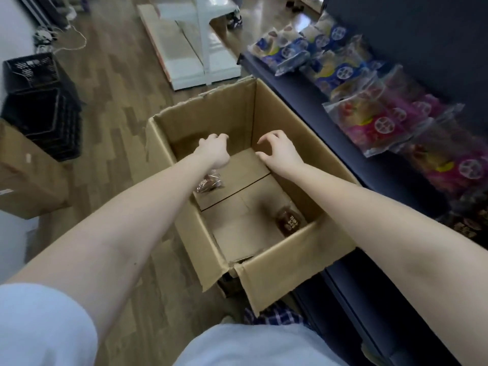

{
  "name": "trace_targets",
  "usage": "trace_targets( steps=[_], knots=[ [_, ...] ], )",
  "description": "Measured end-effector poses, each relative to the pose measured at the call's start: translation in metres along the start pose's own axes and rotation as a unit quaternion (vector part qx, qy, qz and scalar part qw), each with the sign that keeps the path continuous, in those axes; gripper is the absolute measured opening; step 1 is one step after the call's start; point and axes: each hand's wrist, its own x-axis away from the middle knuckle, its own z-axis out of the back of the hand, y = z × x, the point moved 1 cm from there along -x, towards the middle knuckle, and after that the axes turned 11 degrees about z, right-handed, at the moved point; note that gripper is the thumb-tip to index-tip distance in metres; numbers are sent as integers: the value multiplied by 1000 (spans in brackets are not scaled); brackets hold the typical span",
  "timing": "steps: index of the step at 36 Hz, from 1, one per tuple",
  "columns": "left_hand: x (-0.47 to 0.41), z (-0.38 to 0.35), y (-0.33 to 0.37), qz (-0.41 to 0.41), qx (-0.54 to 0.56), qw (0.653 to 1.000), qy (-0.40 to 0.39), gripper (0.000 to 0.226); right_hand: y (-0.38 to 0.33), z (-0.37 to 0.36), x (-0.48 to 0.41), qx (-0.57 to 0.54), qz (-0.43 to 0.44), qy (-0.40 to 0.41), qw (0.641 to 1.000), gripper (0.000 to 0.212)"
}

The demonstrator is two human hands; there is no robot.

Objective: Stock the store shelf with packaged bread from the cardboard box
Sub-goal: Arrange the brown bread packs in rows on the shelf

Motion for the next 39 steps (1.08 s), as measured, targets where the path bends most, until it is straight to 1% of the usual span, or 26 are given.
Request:
trace_targets(
  steps=[4,7,8,12,16,18,21,25,27,30,33,36,38,39],
  knots=[
    [-25,-14,-1,39,-93,993,-56,65,28,-17,-23,18,-50,-124,991,49],
    [-51,-19,-4,18,-168,982,-87,57,45,-36,-31,40,-65,-210,975,58],
    [-59,-19,-5,4,-188,977,-99,58,47,-42,-32,45,-64,-234,969,60],
    [-79,-28,-6,-32,-242,956,-160,65,64,-69,-22,61,-61,-336,938,73],
    [-100,-50,-10,-51,-249,943,-215,67,82,-91,-15,58,-95,-436,893,89],
    [-105,-63,-16,-49,-260,934,-240,73,86,-97,-13,53,-101,-476,872,92],
    [-111,-76,-29,-39,-274,925,-258,86,91,-101,-8,59,-110,-517,847,92],
    [-121,-81,-39,-28,-256,932,-255,88,96,-106,1,84,-116,-542,828,90],
    [-123,-81,-39,-17,-251,932,-261,89,95,-105,1,112,-114,-564,810,81],
    [-122,-82,-38,-19,-277,922,-271,85,94,-100,1,158,-112,-616,763,61],
    [-120,-85,-35,-19,-307,913,-267,75,96,-99,1,199,-85,-646,732,50],
    [-119,-81,-31,-32,-360,910,-204,63,94,-102,1,222,-74,-681,694,46],
    [-119,-79,-29,-52,-385,903,-183,61,93,-103,3,248,-48,-671,697,53],
    [-119,-79,-28,-61,-390,900,-186,59,93,-102,4,252,-39,-657,710,58]
  ],
)
